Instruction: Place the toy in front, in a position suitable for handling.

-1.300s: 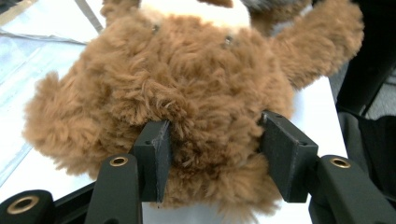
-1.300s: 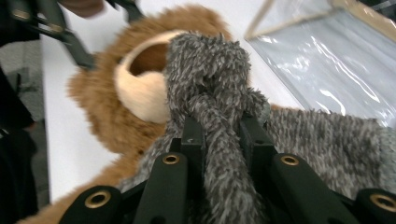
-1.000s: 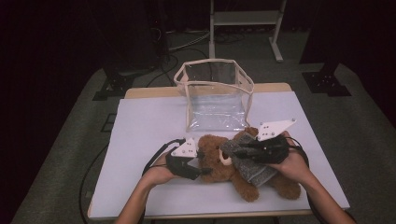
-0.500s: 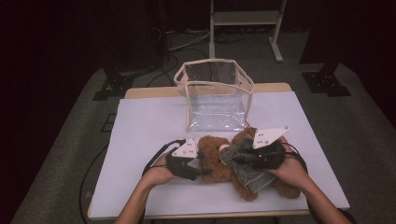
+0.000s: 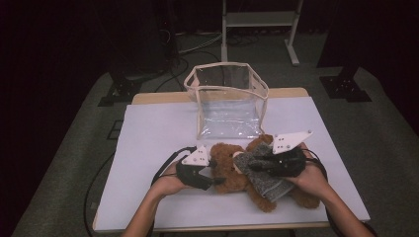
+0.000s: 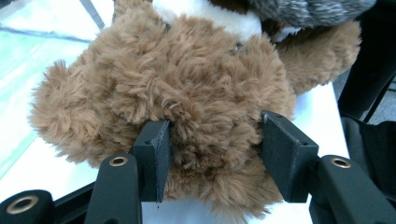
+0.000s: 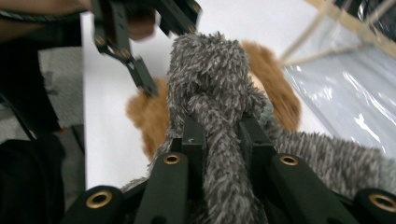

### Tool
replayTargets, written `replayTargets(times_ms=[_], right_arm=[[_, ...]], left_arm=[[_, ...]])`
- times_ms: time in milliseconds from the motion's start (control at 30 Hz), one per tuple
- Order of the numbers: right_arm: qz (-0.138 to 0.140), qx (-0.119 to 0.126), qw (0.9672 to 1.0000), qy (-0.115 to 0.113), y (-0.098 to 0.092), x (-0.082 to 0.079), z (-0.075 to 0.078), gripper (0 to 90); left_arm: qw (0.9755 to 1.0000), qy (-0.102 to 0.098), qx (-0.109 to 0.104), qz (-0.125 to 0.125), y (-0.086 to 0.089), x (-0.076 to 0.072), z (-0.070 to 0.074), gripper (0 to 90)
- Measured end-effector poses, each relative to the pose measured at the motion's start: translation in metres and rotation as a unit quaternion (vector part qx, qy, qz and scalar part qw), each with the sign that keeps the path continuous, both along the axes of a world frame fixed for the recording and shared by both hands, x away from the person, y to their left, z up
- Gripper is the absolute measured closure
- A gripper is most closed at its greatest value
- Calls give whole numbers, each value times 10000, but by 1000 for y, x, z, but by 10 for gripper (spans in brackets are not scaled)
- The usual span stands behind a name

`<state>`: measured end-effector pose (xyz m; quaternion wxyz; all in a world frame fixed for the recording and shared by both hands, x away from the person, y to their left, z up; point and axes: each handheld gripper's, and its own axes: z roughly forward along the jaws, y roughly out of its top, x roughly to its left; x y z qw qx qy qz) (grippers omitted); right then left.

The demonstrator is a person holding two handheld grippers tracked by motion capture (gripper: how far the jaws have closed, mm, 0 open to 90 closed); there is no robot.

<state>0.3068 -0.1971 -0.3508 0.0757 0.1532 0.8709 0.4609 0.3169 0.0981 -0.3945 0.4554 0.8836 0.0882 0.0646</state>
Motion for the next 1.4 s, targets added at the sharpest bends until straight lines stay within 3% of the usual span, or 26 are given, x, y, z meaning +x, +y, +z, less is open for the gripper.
replayTargets(times_ms=[133,300,533,733,1000,1233,1400], right_arm=[[202,54,9997,-107,13,-4,8,747],[402,18,9991,-153,27,-8,7,746],[262,-157,9994,-189,19,-7,-7,748],[0,-270,9996,-63,8,1,-17,748],[-70,-412,9991,-37,11,18,-17,747],[-27,-262,9996,40,13,13,-15,748],[167,-136,9998,-48,19,4,-7,748]], left_arm=[[10000,-51,14,-46,-2,-2,3,457],[10000,-45,81,-35,-2,-3,3,457],[9999,-33,112,9,-2,-1,-1,458],[9997,35,215,78,-1,1,-5,453],[9996,77,259,123,1,1,-8,443],[9994,61,254,217,-1,1,-10,449],[9994,68,218,256,-1,3,-9,453]])
